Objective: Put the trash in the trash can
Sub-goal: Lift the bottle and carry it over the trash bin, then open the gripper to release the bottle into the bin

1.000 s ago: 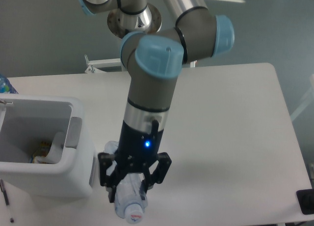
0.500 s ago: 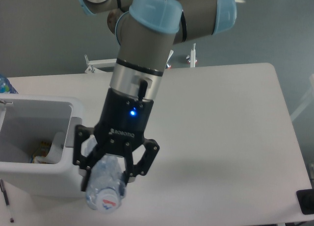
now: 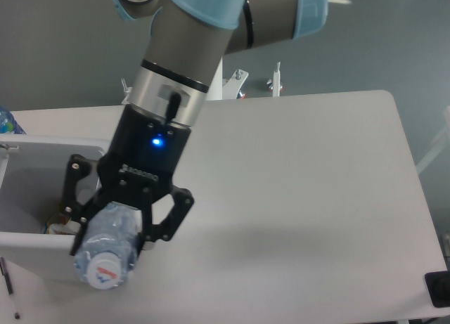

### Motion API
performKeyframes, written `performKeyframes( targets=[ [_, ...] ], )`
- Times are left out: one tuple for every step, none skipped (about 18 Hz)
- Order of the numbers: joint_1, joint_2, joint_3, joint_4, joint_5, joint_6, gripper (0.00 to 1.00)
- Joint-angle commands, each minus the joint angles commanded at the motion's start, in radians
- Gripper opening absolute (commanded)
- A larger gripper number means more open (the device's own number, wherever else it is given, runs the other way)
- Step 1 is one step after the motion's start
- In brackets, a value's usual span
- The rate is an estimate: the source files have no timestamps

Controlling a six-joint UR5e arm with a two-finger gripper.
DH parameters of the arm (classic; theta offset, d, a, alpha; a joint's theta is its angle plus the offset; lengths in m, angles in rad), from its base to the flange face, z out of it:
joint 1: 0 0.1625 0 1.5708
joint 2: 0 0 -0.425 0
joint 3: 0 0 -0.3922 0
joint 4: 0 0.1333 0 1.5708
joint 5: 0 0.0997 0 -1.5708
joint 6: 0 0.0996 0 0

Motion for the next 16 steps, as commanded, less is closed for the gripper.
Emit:
performKeyframes(
  targets=[
    [-0.006, 0.009, -0.018, 0.000, 0.000, 0.000, 0.66],
    [-0.017, 0.021, -0.034, 0.000, 0.000, 0.000, 0.66],
    [-0.029, 0.032, -0.049, 0.002, 0.000, 0.002, 0.66],
    [-0.037, 0.040, -0.063, 0.002, 0.000, 0.002, 0.66],
    [-0.043, 0.046, -0.071, 0.002, 0.002, 0.003, 0.66],
    [-0.046, 0.048, -0.074, 0.002, 0.002, 0.002, 0.66],
    [-0.057, 0.048, -0.074, 0.002, 0.002, 0.005, 0.66],
    [-0.064, 0.045, -0.074, 0.002, 0.005, 0.008, 0.66],
    [-0.068, 0.039, -0.074, 0.005, 0.006, 0.011, 0.66],
    [-0.069, 0.031, -0.075, 0.023, 0.008, 0.012, 0.67],
    [-0.080, 0.022, -0.077, 0.044, 0.012, 0.017, 0.67],
    [-0.092, 0.014, -0.078, 0.063, 0.020, 0.021, 0.67],
    [-0.098, 0.008, -0.084, 0.072, 0.034, 0.032, 0.67],
    [-0.107, 0.008, -0.095, 0.074, 0.047, 0.052, 0.67],
    [-0.117, 0.009, -0.110, 0.075, 0.060, 0.075, 0.67],
    [-0.124, 0.012, -0.126, 0.075, 0.067, 0.099, 0.67]
  ],
)
